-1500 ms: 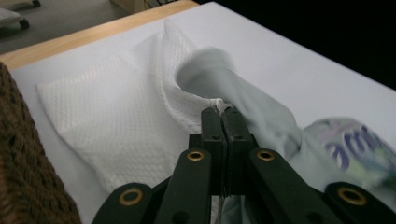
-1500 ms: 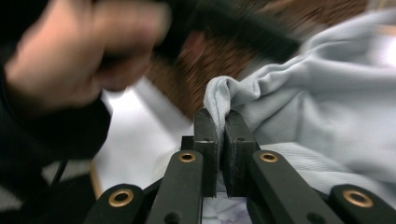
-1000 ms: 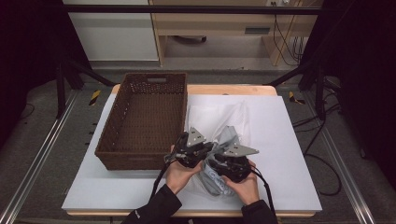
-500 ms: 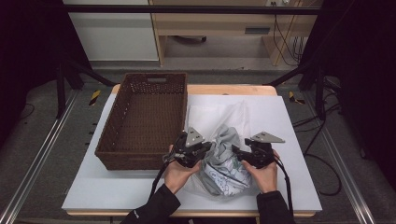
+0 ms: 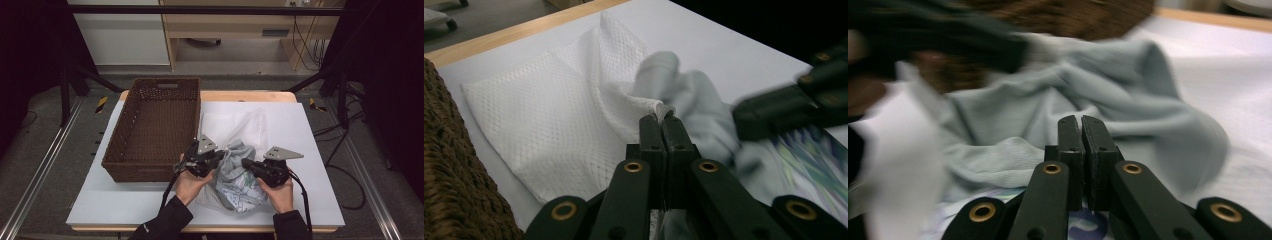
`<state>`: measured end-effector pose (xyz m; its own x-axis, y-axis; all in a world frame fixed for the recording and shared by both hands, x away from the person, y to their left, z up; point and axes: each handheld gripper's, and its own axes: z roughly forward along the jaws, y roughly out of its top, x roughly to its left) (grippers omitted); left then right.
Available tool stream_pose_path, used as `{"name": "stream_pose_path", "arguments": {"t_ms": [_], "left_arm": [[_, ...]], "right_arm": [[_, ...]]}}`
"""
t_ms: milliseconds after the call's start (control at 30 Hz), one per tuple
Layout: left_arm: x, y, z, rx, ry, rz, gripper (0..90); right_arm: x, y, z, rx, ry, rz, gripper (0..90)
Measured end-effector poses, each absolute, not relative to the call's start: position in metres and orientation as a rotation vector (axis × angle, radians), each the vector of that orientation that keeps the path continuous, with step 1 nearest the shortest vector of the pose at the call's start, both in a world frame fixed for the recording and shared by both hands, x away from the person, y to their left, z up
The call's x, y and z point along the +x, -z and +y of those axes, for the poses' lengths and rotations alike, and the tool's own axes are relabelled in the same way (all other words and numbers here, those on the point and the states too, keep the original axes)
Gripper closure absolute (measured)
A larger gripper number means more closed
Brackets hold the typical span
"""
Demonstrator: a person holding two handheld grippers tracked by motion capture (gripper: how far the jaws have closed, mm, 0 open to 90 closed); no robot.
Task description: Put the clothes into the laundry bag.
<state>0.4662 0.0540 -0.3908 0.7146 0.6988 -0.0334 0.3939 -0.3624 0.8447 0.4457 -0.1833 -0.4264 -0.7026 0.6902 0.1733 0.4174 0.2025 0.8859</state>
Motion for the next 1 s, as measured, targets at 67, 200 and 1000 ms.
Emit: {"name": "stream_pose_path", "arguments": {"t_ms": [67, 200, 1000], "left_arm": [[0.467, 0.387, 0.053, 1.989, -0.415, 0.836, 88.8], [0.464, 0.377, 0.047, 1.986, -0.421, 0.814, 88.8], [0.459, 0.401, 0.051, 2.035, -0.396, 0.811, 88.8]], "right_arm": [[0.436, 0.425, -0.174, 0.975, -1.539, 2.273, 88.1], [0.428, 0.429, -0.151, 0.864, -1.489, 2.363, 88.1], [0.465, 0.438, -0.198, 1.224, -1.247, 2.052, 39.8]]}}
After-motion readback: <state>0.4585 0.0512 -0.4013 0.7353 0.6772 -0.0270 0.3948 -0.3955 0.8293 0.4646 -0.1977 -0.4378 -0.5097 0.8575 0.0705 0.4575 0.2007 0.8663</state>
